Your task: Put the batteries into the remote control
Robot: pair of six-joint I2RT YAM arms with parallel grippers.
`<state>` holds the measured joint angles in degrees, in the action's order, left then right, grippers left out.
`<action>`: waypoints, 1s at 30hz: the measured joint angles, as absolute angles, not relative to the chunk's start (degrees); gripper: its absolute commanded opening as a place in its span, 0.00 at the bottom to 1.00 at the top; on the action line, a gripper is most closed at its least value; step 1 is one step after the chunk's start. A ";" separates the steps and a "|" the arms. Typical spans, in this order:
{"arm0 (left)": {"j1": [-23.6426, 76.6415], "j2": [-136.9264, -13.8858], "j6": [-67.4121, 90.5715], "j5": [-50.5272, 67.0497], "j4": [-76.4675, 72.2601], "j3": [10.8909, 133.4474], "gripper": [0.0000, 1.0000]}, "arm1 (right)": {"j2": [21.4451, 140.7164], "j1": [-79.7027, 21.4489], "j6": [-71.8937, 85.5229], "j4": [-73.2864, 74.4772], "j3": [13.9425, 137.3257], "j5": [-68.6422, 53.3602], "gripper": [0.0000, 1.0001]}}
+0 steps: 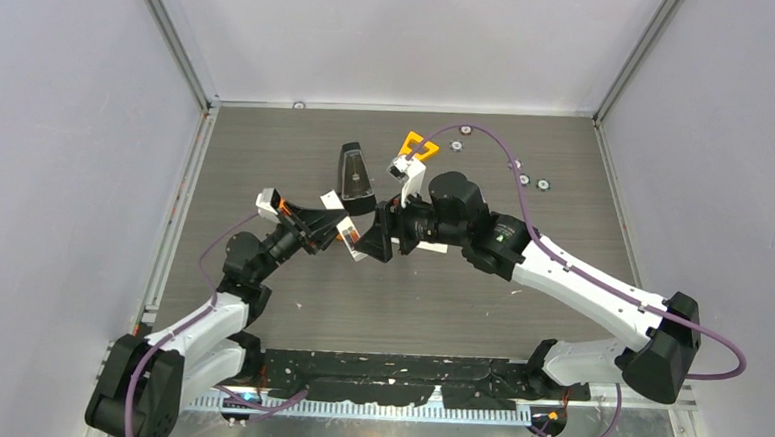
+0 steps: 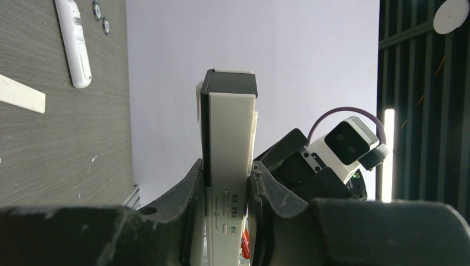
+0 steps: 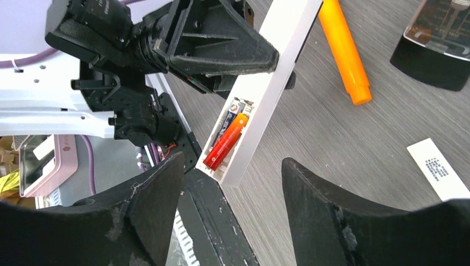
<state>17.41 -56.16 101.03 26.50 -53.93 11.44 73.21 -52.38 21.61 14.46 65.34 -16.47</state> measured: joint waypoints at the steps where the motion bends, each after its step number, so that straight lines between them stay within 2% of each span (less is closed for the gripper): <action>1: 17.41 -55.09 101.45 26.35 -52.75 11.44 0.00 | 73.21 -52.38 21.69 13.87 65.34 -16.58 0.68; 8: 17.41 -53.49 101.91 25.91 -49.87 11.44 0.00 | 73.67 -51.86 22.74 11.62 65.34 -16.86 0.64; 17: 17.41 -53.32 103.57 25.50 -48.73 11.44 0.00 | 74.37 -51.51 22.59 9.32 64.47 -19.55 0.75; 30: 17.41 -52.69 106.89 25.54 -48.49 11.44 0.00 | 74.94 -51.51 21.15 5.34 61.58 -23.99 0.74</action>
<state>17.41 -52.69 106.89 25.54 -48.49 11.44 74.94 -51.51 21.15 5.34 61.58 -23.99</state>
